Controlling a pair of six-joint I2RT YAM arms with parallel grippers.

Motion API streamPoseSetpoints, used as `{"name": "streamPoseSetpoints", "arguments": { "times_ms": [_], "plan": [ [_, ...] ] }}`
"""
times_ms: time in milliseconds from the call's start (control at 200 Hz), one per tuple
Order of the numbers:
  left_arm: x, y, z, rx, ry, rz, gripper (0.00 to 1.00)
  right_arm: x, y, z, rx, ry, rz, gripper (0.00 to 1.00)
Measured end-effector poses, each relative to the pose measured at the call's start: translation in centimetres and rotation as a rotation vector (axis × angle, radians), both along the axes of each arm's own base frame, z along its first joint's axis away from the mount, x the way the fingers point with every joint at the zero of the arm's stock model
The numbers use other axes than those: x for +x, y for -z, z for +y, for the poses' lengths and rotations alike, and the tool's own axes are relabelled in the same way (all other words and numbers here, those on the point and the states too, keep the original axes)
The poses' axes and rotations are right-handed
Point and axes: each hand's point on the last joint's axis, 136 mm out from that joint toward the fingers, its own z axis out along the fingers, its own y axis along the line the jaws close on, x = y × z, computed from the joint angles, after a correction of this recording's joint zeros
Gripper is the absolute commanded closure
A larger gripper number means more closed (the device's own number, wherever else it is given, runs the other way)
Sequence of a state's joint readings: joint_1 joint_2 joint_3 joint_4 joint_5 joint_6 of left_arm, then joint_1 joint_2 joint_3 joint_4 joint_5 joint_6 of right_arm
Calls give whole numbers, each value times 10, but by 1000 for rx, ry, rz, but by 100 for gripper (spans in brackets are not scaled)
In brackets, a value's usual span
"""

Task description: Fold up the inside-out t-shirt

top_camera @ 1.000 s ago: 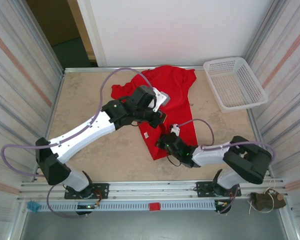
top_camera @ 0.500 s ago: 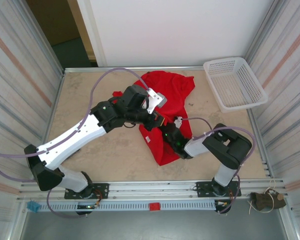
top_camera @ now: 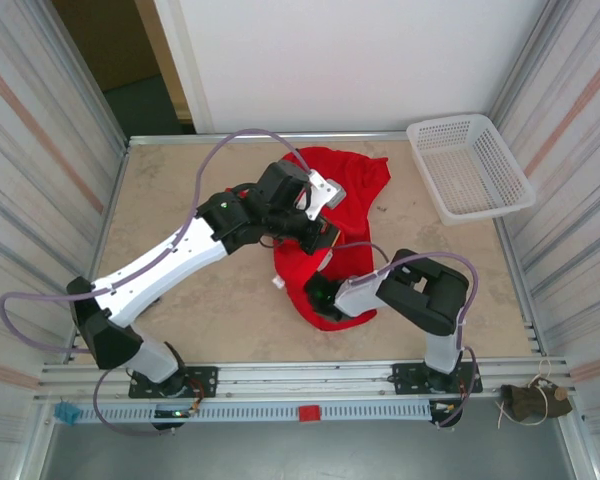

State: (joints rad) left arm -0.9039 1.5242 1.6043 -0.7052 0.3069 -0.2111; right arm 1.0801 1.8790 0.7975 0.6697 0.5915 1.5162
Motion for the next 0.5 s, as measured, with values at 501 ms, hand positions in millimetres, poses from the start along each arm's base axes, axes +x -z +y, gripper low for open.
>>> {"name": "streamPoseSetpoints", "arguments": {
  "times_ms": [501],
  "plan": [
    [-33,-30,18,-83,57,43,100,66,20,-61,-74,224,48,100]
  ]
}}
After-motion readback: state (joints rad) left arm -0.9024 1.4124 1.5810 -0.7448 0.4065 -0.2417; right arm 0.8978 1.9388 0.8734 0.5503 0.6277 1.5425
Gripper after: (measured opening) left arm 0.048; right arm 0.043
